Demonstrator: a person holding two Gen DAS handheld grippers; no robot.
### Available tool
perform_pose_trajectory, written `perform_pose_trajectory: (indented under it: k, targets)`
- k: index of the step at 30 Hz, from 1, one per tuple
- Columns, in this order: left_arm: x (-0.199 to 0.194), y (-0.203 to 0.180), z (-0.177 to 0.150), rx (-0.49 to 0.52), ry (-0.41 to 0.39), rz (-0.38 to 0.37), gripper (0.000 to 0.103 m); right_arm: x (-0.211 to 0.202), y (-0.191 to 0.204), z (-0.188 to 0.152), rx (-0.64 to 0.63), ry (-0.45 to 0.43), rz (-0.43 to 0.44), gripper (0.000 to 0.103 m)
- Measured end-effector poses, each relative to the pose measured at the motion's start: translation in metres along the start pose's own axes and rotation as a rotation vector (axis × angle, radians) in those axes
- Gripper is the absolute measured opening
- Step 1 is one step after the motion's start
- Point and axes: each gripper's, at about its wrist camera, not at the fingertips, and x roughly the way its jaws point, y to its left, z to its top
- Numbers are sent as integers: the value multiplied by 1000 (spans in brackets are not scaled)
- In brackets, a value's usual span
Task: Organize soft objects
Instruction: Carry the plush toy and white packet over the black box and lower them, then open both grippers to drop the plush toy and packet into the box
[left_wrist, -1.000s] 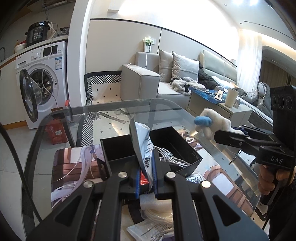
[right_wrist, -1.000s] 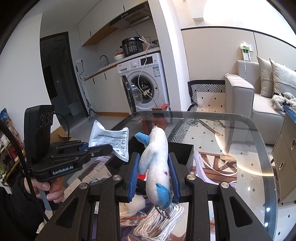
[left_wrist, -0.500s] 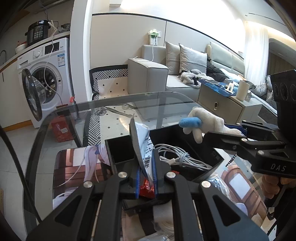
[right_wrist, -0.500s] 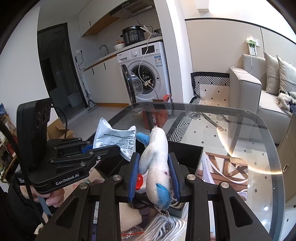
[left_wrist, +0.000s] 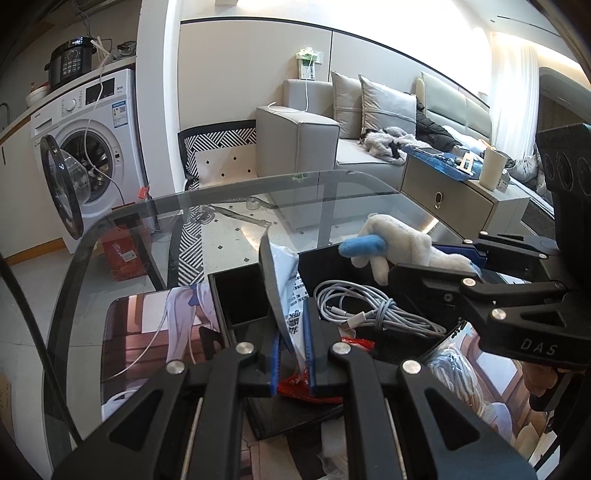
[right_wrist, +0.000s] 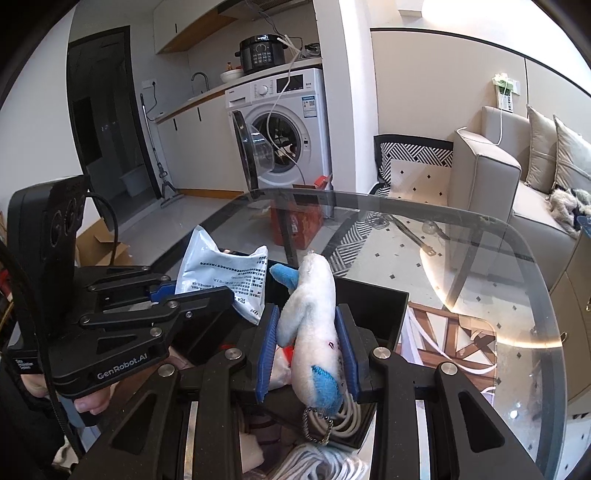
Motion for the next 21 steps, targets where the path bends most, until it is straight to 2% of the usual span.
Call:
perform_pose_trajectory:
  k: [10, 17, 21]
  targets:
    - [14, -3, 2, 11, 14, -11, 8, 18, -6, -1, -45, 19, -138, 31]
    - [19, -5, 3, 16, 26, -20, 9, 22, -11, -2, -39, 22, -143, 31]
    - [21, -5, 1, 18, 36, -26, 10, 20, -11, -2, -50, 10, -130, 38]
